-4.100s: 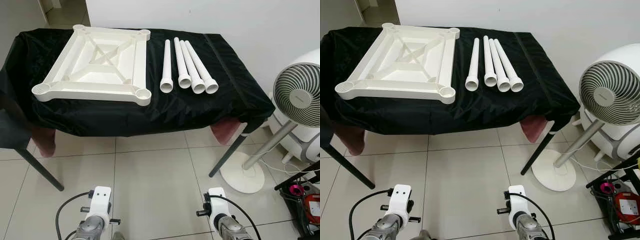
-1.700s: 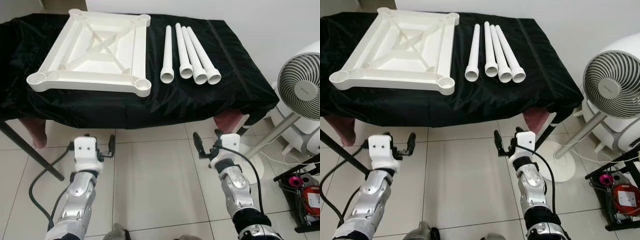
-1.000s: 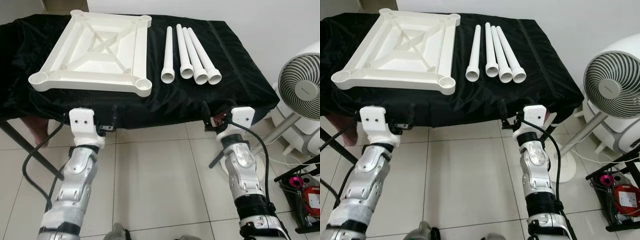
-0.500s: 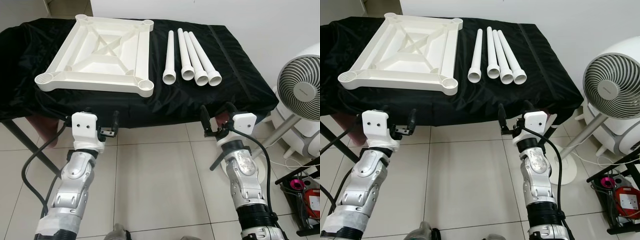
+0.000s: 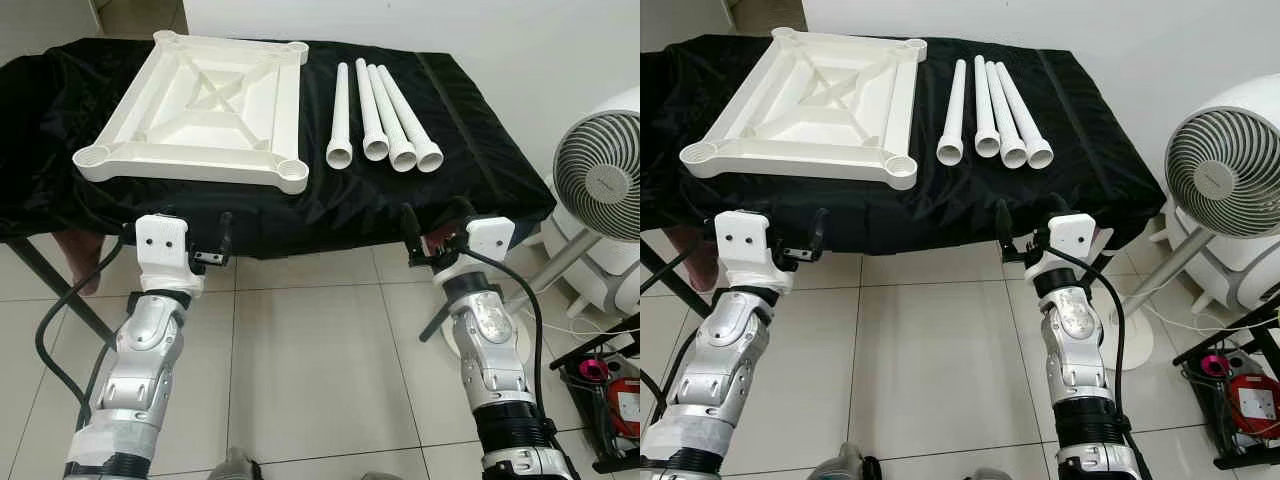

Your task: Building children table

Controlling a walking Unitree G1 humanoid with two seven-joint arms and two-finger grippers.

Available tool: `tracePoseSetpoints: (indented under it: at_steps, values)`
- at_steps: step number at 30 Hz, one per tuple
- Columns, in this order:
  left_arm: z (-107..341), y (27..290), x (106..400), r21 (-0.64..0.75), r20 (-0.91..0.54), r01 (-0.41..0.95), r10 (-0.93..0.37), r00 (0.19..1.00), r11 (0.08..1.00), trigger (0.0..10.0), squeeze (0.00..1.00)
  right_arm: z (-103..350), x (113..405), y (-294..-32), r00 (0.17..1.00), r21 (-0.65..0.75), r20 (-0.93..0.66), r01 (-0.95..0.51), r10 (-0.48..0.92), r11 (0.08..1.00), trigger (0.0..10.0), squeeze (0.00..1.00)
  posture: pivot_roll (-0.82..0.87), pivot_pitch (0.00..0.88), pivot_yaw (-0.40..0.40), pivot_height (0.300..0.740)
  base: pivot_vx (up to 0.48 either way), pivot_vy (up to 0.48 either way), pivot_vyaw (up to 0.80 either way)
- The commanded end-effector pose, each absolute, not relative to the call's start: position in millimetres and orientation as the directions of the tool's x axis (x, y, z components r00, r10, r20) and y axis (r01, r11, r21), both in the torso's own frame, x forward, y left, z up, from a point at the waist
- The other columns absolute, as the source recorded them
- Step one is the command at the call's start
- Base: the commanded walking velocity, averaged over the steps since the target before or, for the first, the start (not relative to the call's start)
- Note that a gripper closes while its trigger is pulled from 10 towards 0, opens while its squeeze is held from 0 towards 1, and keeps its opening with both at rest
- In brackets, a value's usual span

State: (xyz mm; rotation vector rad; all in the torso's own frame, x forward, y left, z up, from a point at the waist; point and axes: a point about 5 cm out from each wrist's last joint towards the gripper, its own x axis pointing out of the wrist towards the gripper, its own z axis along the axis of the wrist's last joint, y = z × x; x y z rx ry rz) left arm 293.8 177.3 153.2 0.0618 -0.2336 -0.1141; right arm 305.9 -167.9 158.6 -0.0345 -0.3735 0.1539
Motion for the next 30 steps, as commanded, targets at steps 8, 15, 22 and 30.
tracePoseSetpoints:
  at_steps: [8,15,22,30]
  values:
    - [159.2,179.9,299.2,0.081,0.24,0.089,-0.106,0.965,0.993,10.0,0.0,159.3,309.1,-169.0,0.923,-0.08,0.35,-0.143,0.162,0.986,10.0,0.0,0.03,0.024,-0.032,0.74,0.0,0.0,0.0]
    - [160.8,180.6,302.0,0.068,0.243,0.075,-0.089,0.966,0.995,10.0,0.0,160.7,311.7,-168.3,0.922,-0.088,0.35,-0.146,0.168,0.985,10.0,0.0,0.04,0.013,-0.038,0.74,0.0,0.0,0.0]
    - [161.2,180.2,302.3,0.065,0.244,0.072,-0.086,0.966,0.995,10.0,0.0,161.2,313.0,-167.6,0.921,-0.093,0.349,-0.15,0.173,0.984,10.0,0.0,0.04,0.012,-0.042,0.74,0.036,0.0,0.0]
    - [160.7,180.8,302.4,0.058,0.243,0.063,-0.076,0.967,0.996,10.0,0.0,161.1,313.9,-167.6,0.921,-0.098,0.346,-0.153,0.178,0.983,10.0,0.0,0.04,0.014,-0.044,0.74,0.259,0.0,0.0]
